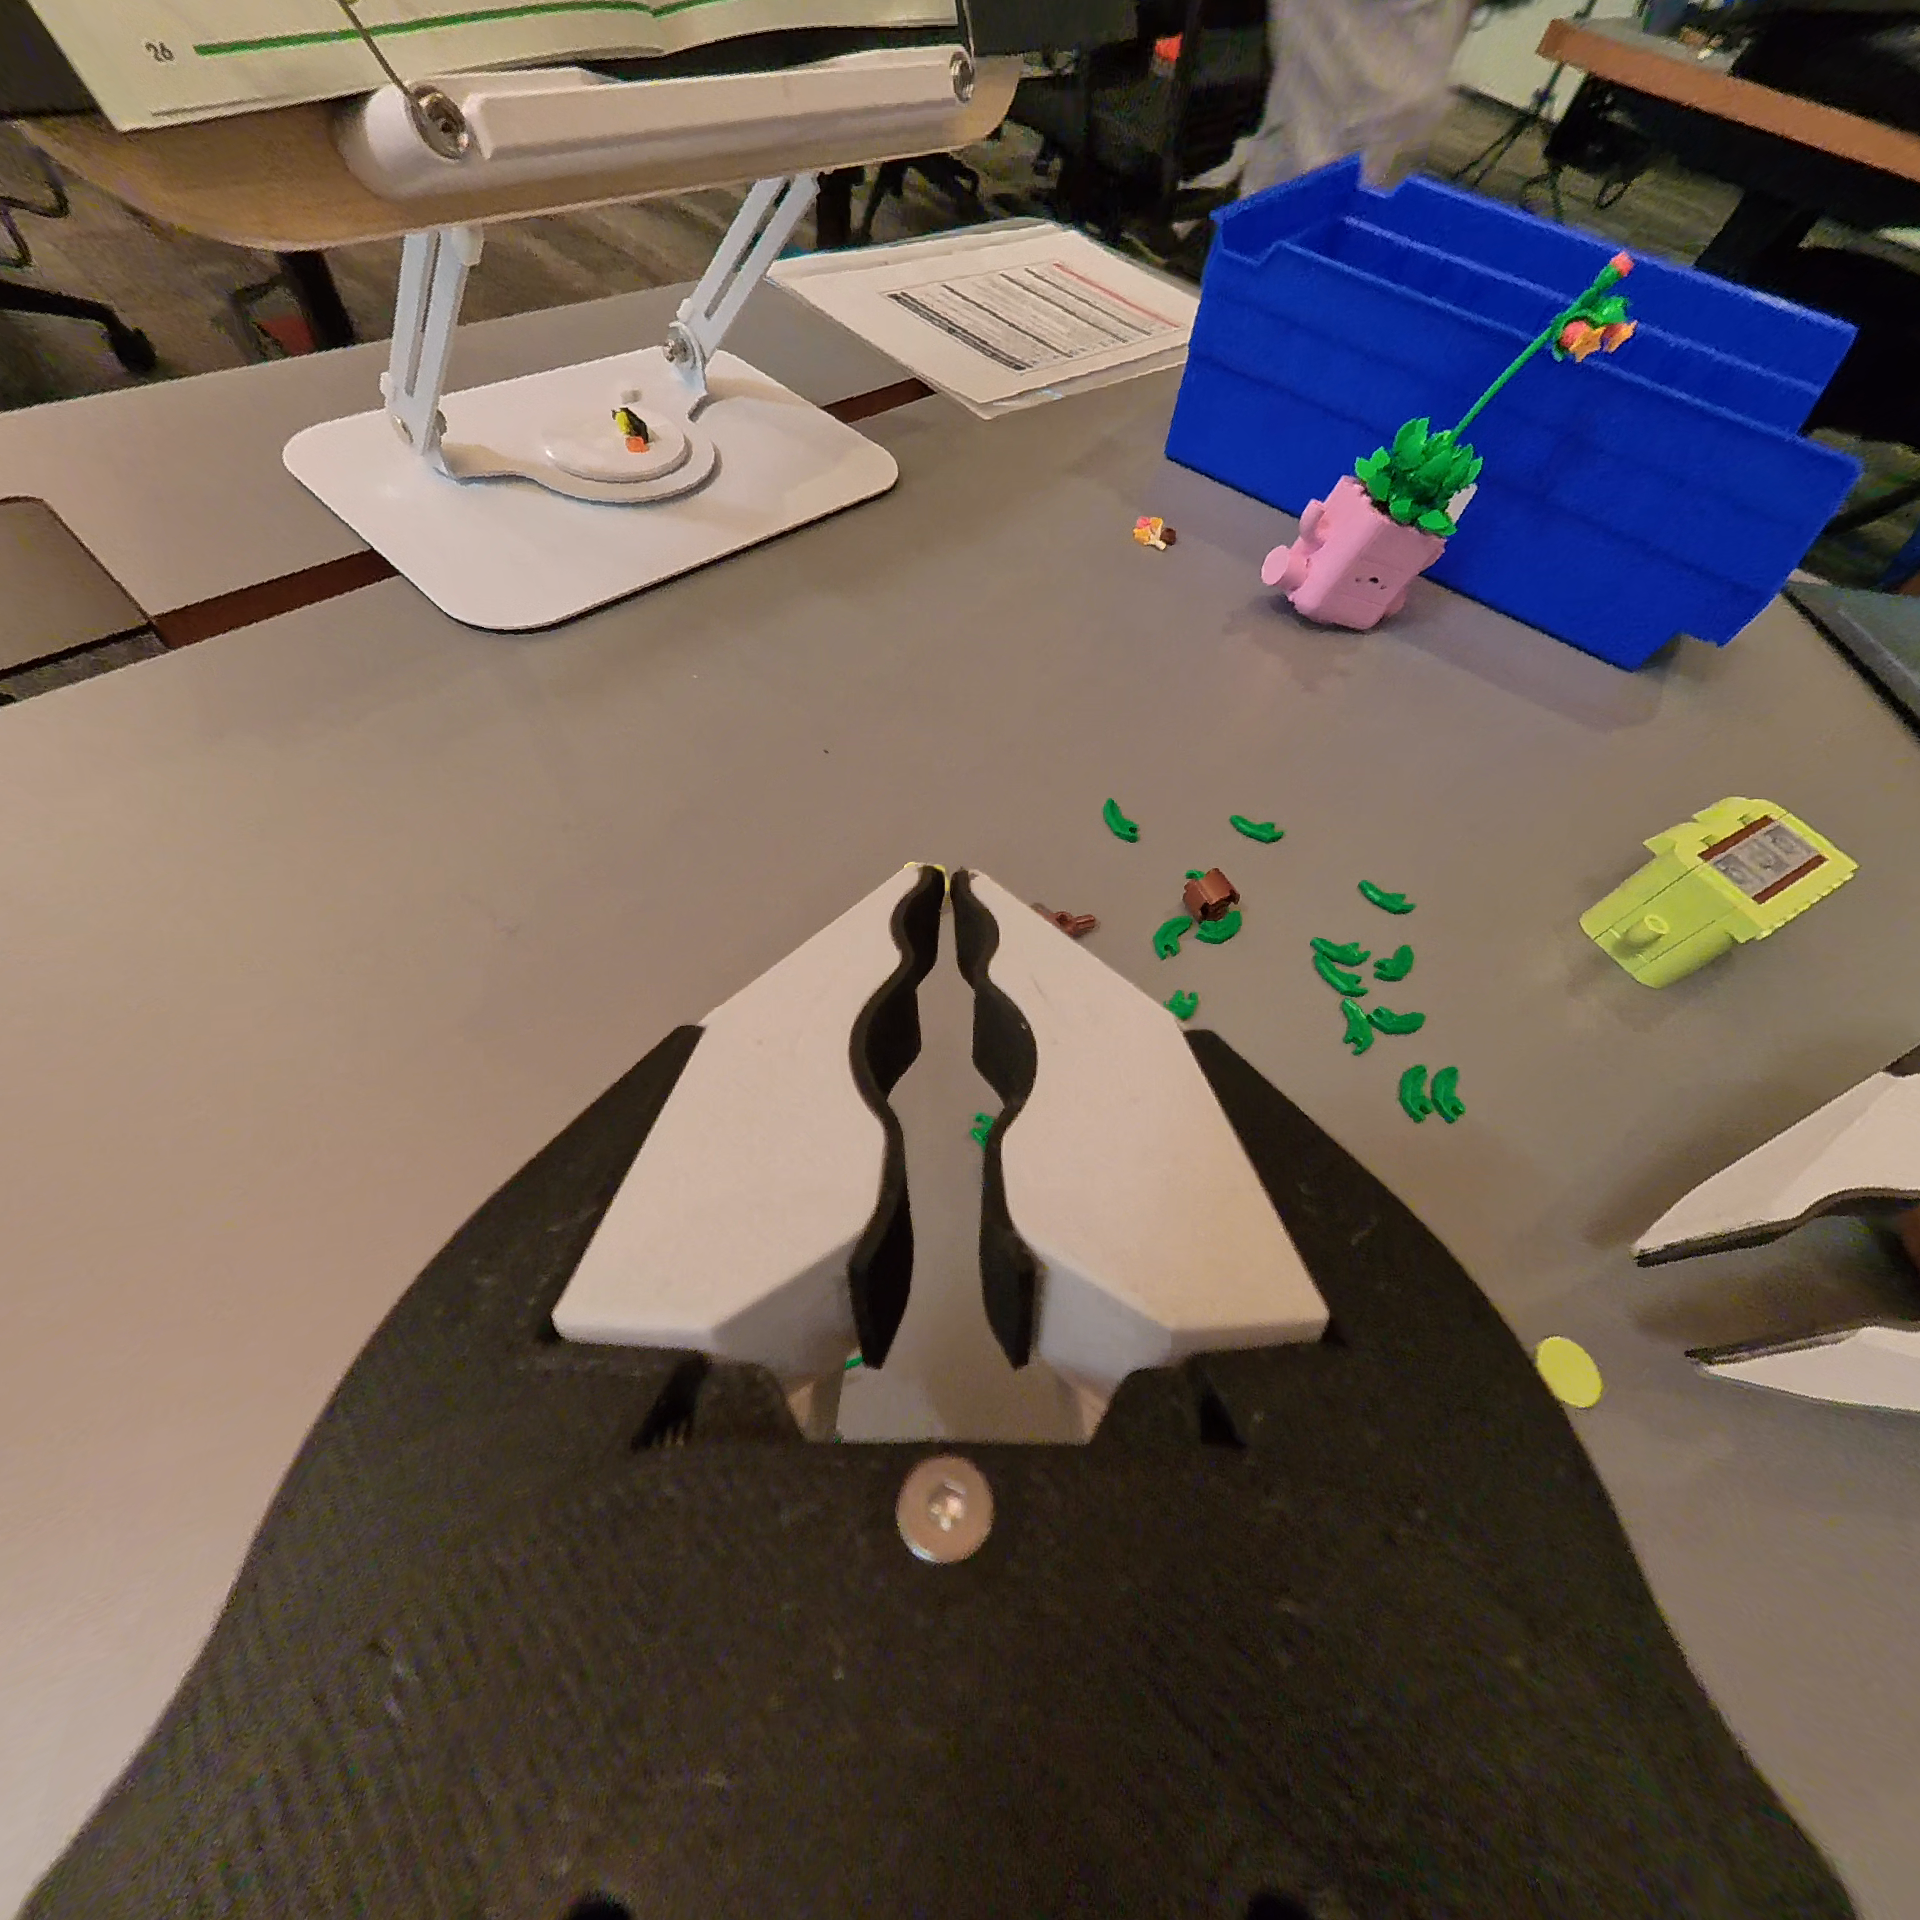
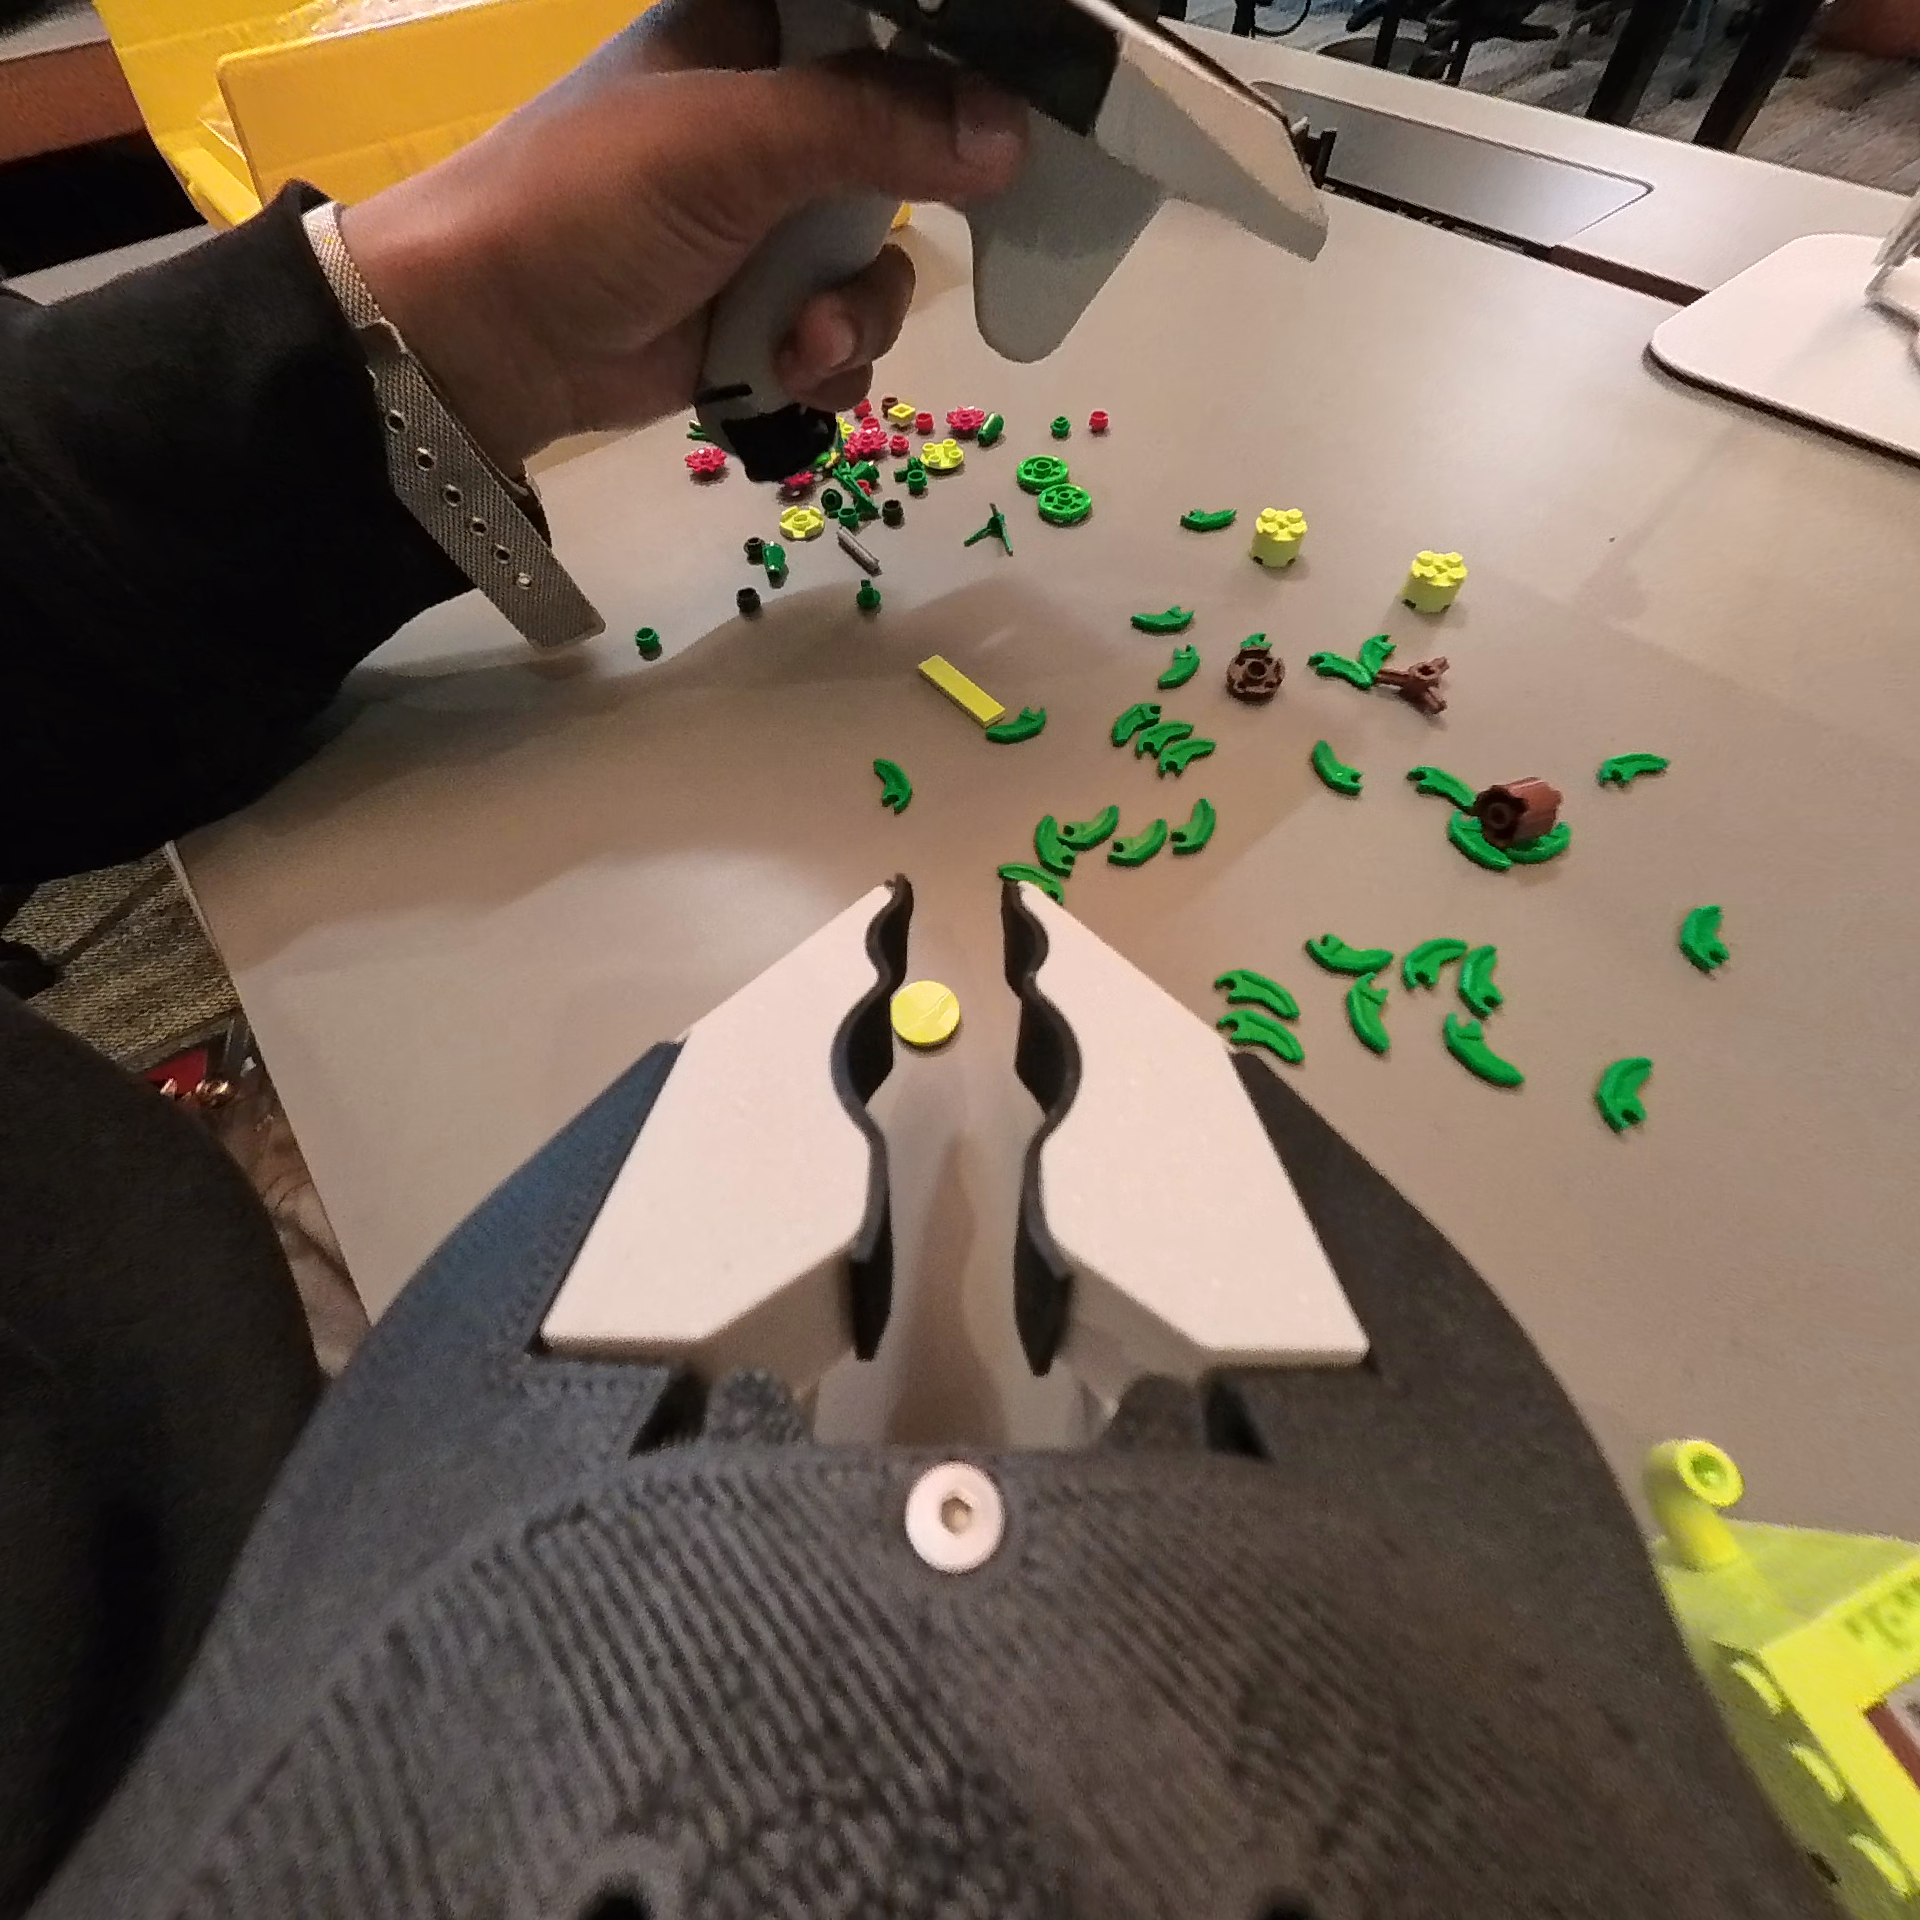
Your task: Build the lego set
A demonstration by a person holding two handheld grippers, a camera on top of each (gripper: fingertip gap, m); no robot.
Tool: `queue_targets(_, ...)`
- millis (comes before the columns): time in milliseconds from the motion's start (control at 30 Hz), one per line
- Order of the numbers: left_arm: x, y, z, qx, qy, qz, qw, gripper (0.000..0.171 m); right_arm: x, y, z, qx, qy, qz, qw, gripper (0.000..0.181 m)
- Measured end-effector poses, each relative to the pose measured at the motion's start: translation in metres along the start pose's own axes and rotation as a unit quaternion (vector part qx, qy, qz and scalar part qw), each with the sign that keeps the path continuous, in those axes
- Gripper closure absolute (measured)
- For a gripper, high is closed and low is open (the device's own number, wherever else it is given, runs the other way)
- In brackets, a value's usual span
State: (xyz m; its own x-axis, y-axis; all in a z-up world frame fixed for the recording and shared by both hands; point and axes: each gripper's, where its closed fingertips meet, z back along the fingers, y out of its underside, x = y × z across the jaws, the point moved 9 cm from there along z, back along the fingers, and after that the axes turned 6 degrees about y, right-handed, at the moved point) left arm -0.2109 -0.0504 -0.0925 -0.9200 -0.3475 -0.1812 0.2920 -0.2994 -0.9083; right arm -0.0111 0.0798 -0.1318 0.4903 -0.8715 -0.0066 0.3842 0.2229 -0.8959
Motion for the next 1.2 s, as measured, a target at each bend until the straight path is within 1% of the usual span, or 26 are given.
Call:
queue_targets(200, -0.006, 0.0, -0.004, 0.021, -0.01, -0.029, 0.999, 0.17, 0.0, 0.0, 0.001, -0.003, -0.001, 0.002, 1.0, 0.164)
queue_targets(367, -0.011, 0.0, -0.007, 0.029, -0.005, -0.036, 0.999, 0.169, 0.0, 0.0, 0.001, -0.004, -0.003, 0.002, 1.0, 0.163)
queue_targets(633, -0.014, 0.006, -0.013, 0.07, -0.001, -0.037, 0.997, 0.168, 0.001, 0.0, 0.001, -0.003, -0.004, 0.003, 1.0, 0.163)
queue_targets(700, -0.016, 0.008, -0.014, 0.093, 0.004, -0.031, 0.995, 0.171, 0.001, 0.0, 0.001, -0.002, -0.004, 0.003, 1.0, 0.162)
queue_targets(800, -0.024, 0.011, -0.017, 0.146, 0.034, -0.018, 0.989, 0.171, 0.001, 0.0, 0.001, -0.002, -0.004, 0.004, 1.0, 0.162)
queue_targets(833, -0.026, 0.012, -0.018, 0.165, 0.035, -0.021, 0.985, 0.171, 0.001, 0.0, 0.001, -0.002, -0.004, 0.004, 1.0, 0.162)
queue_targets(900, -0.029, 0.015, -0.02, 0.212, 0.006, -0.053, 0.976, 0.171, 0.001, 0.0, 0.001, -0.004, -0.005, 0.004, 1.0, 0.162)
queue_targets(933, -0.031, 0.017, -0.021, 0.24, -0.022, -0.082, 0.967, 0.171, 0.001, 0.0, 0.001, -0.005, -0.005, 0.004, 1.0, 0.162)
queue_targets(967, -0.032, 0.019, -0.021, 0.269, -0.054, -0.115, 0.955, 0.171, 0.001, 0.0, 0.001, -0.006, -0.005, 0.004, 1.0, 0.162)
queue_targets(1067, -0.038, 0.023, -0.021, 0.344, -0.139, -0.203, 0.906, 0.171, 0.002, 0.0, 0.001, -0.006, -0.006, 0.006, 1.0, 0.162)
queue_targets(1133, -0.043, 0.025, -0.022, 0.37, -0.169, -0.238, 0.882, 0.171, 0.002, 0.0, 0.002, -0.007, -0.005, 0.01, 1.0, 0.162)
queue_targets(1200, -0.046, 0.023, -0.023, 0.368, -0.19, -0.265, 0.871, 0.171, 0.003, 0.0, 0.002, -0.007, -0.004, 0.011, 1.0, 0.162)
